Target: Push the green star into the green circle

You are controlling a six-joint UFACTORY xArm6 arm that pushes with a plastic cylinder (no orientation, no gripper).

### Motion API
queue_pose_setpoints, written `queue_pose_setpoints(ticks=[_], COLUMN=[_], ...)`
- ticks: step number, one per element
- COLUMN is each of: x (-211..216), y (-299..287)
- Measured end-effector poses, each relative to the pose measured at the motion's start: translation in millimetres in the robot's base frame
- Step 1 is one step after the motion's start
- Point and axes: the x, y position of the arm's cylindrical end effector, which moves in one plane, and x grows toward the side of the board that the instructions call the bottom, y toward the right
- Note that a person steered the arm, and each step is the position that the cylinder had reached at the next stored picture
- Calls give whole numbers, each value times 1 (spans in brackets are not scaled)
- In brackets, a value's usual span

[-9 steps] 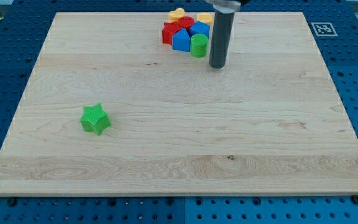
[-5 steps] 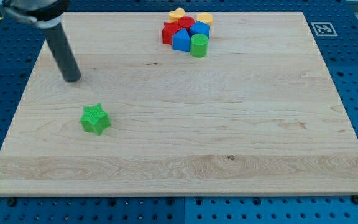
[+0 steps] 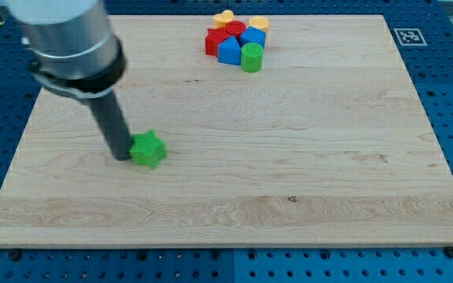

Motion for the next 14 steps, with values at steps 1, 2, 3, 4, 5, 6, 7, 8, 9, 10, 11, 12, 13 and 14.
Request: queue_pose_setpoints(ticks=[1, 2, 3, 4, 5, 6, 7, 8, 9, 10, 11, 12, 13, 14], x=[1, 1, 12, 28, 28, 28, 20, 0, -2, 15, 15, -6, -42, -65], y=[47, 80, 117, 150, 179, 219, 247, 249, 247, 234, 215, 215, 208, 195])
